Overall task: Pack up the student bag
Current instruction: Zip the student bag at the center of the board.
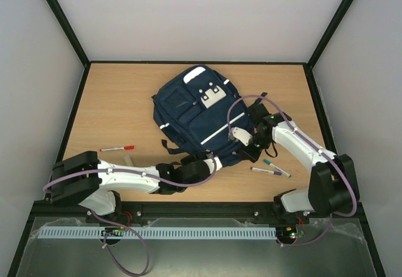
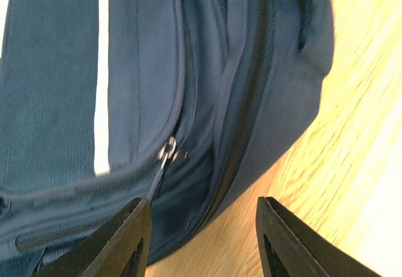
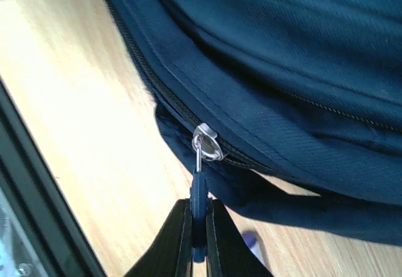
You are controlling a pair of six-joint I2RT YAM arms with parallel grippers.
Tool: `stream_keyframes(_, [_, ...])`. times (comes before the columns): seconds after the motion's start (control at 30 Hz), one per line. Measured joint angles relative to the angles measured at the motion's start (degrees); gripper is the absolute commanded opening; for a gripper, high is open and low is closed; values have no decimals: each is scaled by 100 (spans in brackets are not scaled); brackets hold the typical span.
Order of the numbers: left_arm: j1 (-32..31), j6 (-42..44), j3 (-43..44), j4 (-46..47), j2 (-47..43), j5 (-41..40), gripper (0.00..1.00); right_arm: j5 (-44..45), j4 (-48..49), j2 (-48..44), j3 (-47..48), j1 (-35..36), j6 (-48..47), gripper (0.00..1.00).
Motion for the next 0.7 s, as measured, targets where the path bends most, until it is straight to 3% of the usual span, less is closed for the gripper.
stream_keyframes(0.17, [-144, 114, 323, 199, 101, 2, 50, -234, -37, -385, 50, 481, 387, 1])
stream_keyframes(0.43, [-125, 389, 658, 581, 907, 11, 47, -284, -81, -437, 44, 586, 553, 1])
stream_keyframes(0.53, [-46, 522, 785, 695, 1141, 15, 39, -282, -122, -437, 44, 586, 560, 1])
stream_keyframes(0.7, [52, 765, 922, 809, 1381, 107, 18, -245, -223, -437, 44, 581, 516, 1])
